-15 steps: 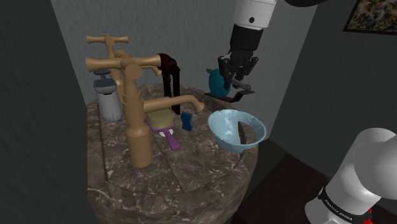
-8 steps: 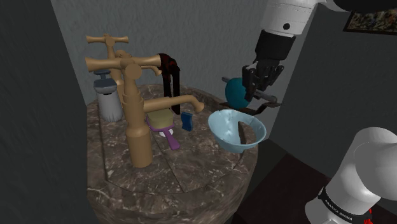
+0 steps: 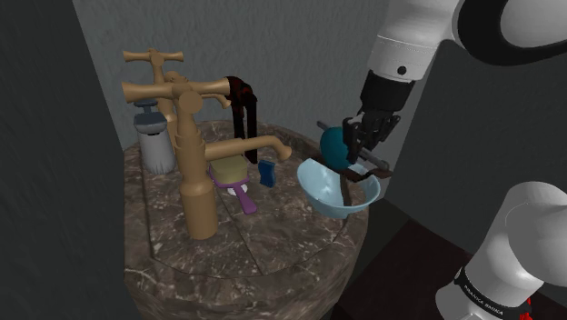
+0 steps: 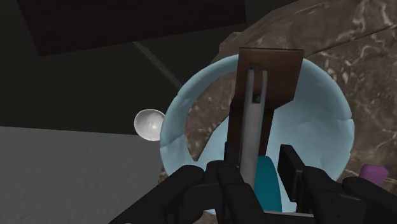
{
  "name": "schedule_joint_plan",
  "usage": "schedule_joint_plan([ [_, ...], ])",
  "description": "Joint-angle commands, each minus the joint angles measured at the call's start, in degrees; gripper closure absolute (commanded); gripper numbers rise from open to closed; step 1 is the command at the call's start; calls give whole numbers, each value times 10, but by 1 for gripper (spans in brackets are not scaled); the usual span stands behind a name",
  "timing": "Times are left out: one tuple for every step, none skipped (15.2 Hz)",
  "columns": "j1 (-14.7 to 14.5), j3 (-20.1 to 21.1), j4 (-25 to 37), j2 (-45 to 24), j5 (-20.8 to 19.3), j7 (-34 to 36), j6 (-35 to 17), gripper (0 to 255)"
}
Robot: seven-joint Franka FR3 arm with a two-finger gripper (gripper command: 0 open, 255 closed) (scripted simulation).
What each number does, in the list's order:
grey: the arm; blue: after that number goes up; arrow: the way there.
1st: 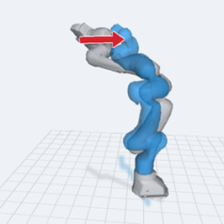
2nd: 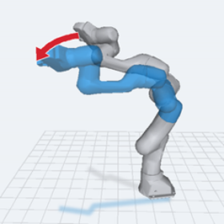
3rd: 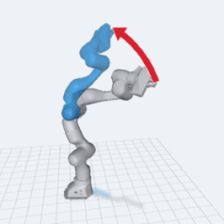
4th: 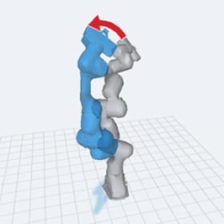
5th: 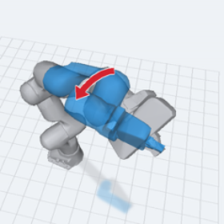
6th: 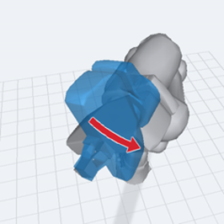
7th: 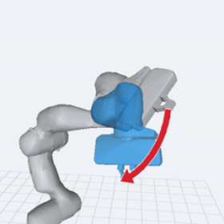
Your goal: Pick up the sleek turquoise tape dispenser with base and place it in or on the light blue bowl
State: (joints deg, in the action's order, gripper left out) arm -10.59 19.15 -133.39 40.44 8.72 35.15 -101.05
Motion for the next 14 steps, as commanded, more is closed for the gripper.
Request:
schedule_joint_plan([
  [-1, 2, -17, 1, 2, 0, -15, 255],
  [-2, 4, -25, 2, 3, 0, -23, 255],
  [-2, 5, -33, 3, 4, 1, -30, 255],
  [-3, 5, -38, 3, 5, 1, -35, 255],
  [-3, 5, -38, 4, 5, 1, -35, 255],
  [-3, 5, -38, 3, 5, 1, -35, 255],
  [-3, 5, -38, 3, 5, 1, -35, 255],
  [-3, 5, -38, 3, 5, 1, -35, 255],
  [-3, 6, -38, 3, 5, 1, -35, 255],
  [-3, 6, -38, 3, 5, 1, -35, 255],
  [-3, 6, -38, 3, 5, 1, -35, 255],
  [-3, 6, -38, 3, 5, 1, -35, 0],
  [-3, 5, -38, 4, 5, 1, -35, 0],
  [-3, 5, -38, 3, 5, 1, -35, 0],
])
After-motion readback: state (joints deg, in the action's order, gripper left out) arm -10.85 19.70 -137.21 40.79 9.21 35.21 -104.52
